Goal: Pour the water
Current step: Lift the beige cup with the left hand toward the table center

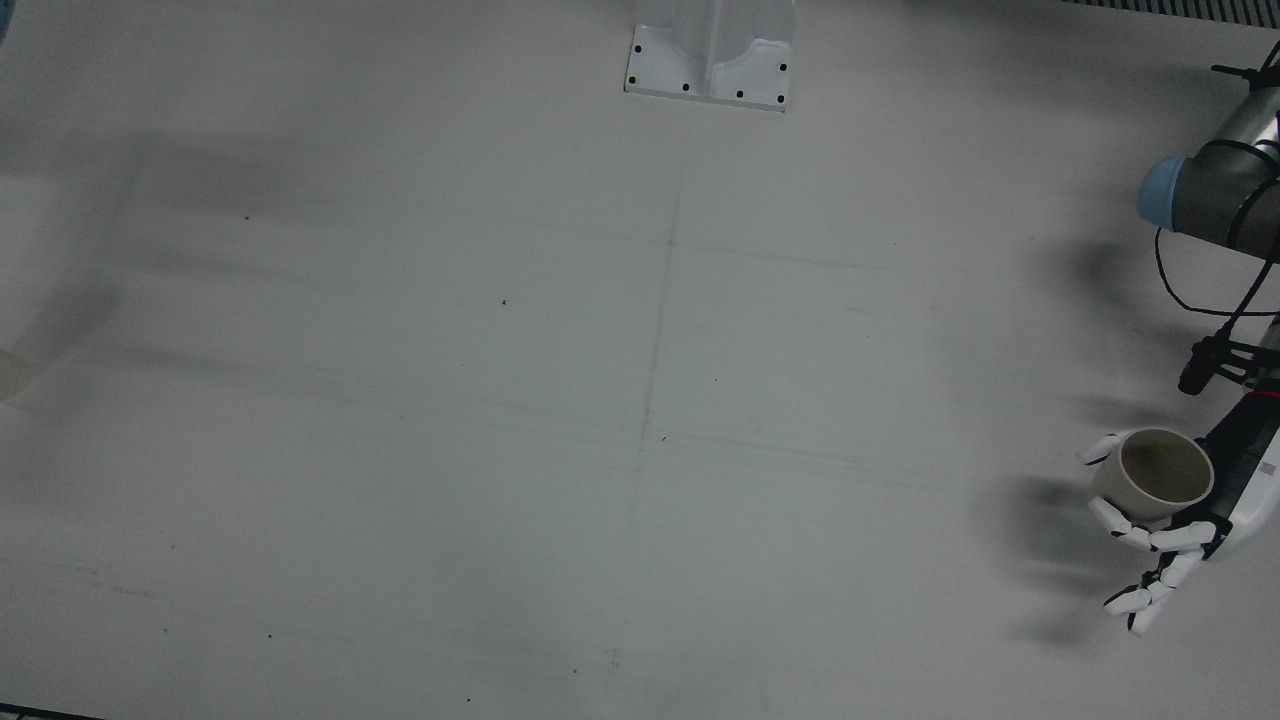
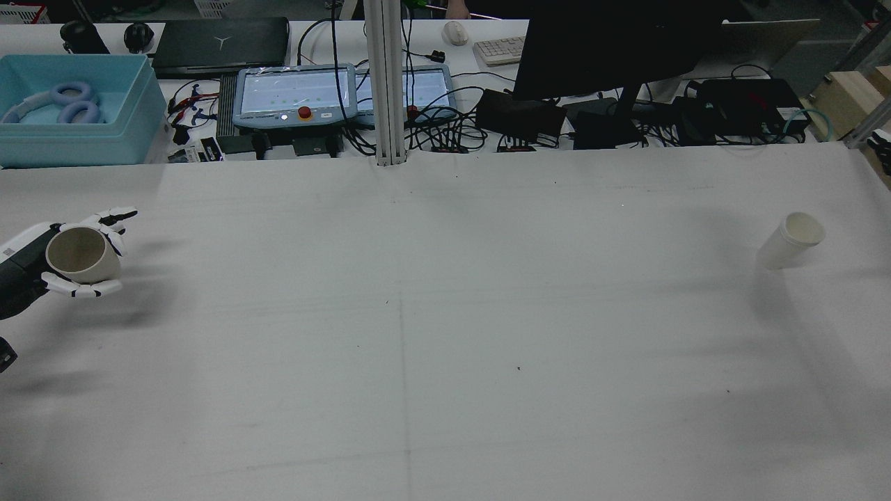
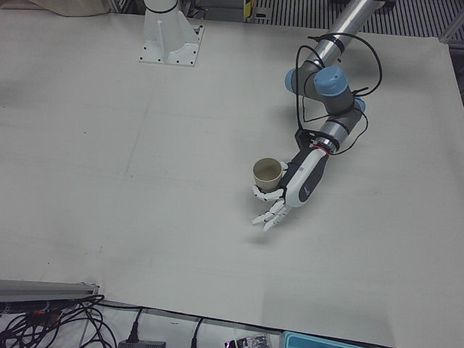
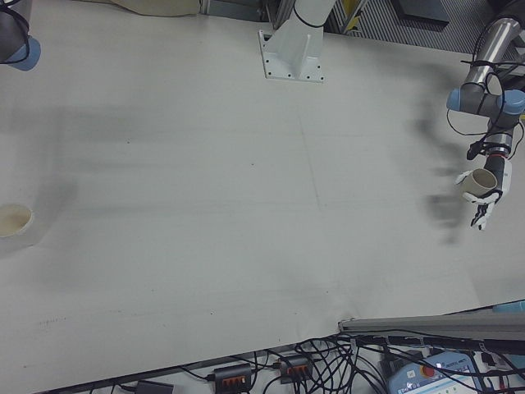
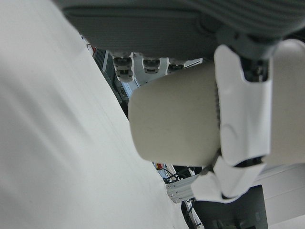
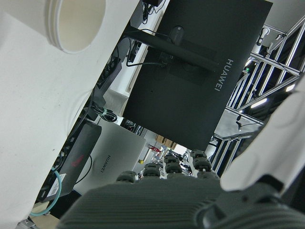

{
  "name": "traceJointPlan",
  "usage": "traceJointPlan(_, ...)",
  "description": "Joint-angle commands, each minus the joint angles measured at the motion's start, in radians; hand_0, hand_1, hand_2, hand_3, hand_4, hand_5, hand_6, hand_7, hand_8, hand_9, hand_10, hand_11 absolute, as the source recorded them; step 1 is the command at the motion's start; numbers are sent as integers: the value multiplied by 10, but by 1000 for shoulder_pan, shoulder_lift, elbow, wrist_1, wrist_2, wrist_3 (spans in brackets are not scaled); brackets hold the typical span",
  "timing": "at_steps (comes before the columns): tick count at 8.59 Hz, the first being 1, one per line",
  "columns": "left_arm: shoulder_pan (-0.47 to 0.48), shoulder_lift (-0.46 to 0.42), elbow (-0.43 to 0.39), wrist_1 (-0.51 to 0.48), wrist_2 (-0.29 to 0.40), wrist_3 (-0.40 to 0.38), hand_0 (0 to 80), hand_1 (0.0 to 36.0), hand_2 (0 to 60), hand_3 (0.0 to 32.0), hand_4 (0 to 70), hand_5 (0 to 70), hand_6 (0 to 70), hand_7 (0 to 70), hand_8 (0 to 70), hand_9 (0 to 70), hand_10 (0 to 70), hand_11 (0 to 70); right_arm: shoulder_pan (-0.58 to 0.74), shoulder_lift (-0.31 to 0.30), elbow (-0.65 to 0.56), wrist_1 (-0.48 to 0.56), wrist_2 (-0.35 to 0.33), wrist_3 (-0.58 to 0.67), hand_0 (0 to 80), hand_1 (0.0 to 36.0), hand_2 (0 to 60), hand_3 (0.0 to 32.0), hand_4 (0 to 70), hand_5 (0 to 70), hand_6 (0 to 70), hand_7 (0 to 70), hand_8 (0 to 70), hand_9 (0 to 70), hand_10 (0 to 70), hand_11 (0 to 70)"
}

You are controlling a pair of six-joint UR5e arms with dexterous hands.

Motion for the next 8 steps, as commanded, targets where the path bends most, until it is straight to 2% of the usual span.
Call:
traceJointPlan(1, 133, -5, -229, 228, -102, -46, 572, 360, 600, 0, 700, 700, 90, 182, 53, 49, 69, 117, -24, 2, -129, 119, -9, -128, 406, 29, 0, 0, 51, 11, 25, 23, 24, 17, 0, 0)
traceJointPlan(2, 236, -13, -265, 271, -222, -55, 574, 360, 600, 0, 700, 700, 86, 182, 52, 49, 67, 114, -19, 8, -152, 124, -9, -173, 405, 32, 0, 0, 8, 0, 12, 0, 17, 15, 0, 0)
traceJointPlan(3, 326, -54, -262, 317, -328, -87, 580, 360, 600, 0, 700, 700, 88, 183, 52, 48, 65, 110, -11, 14, -169, 127, -8, -212, 392, 27, 0, 0, 0, 0, 5, 0, 20, 22, 0, 0)
traceJointPlan(4, 402, -104, -236, 352, -393, -100, 580, 360, 600, 0, 700, 700, 92, 183, 51, 48, 64, 108, -8, 31, -185, 127, -8, -259, 386, 23, 0, 0, 0, 0, 7, 0, 24, 28, 0, 0)
traceJointPlan(5, 416, -110, -235, 379, -415, -124, 569, 360, 600, 0, 700, 700, 93, 178, 53, 49, 65, 110, -11, 58, -237, 127, -3, -287, 381, 17, 0, 0, 0, 0, 11, 0, 28, 31, 0, 0)
traceJointPlan(6, 416, -110, -230, 391, -426, -135, 564, 360, 600, 0, 700, 700, 91, 177, 52, 49, 67, 112, -41, 119, -298, 126, -3, -325, 378, 15, 0, 0, 0, 0, 10, 0, 30, 28, 0, 0)
traceJointPlan(8, 410, -99, -227, 426, -429, -191, 566, 360, 600, 0, 700, 700, 89, 172, 51, 48, 64, 108, -78, 160, -309, 127, 0, -345, 364, 8, 0, 0, 0, 0, 6, 0, 31, 38, 0, 0)
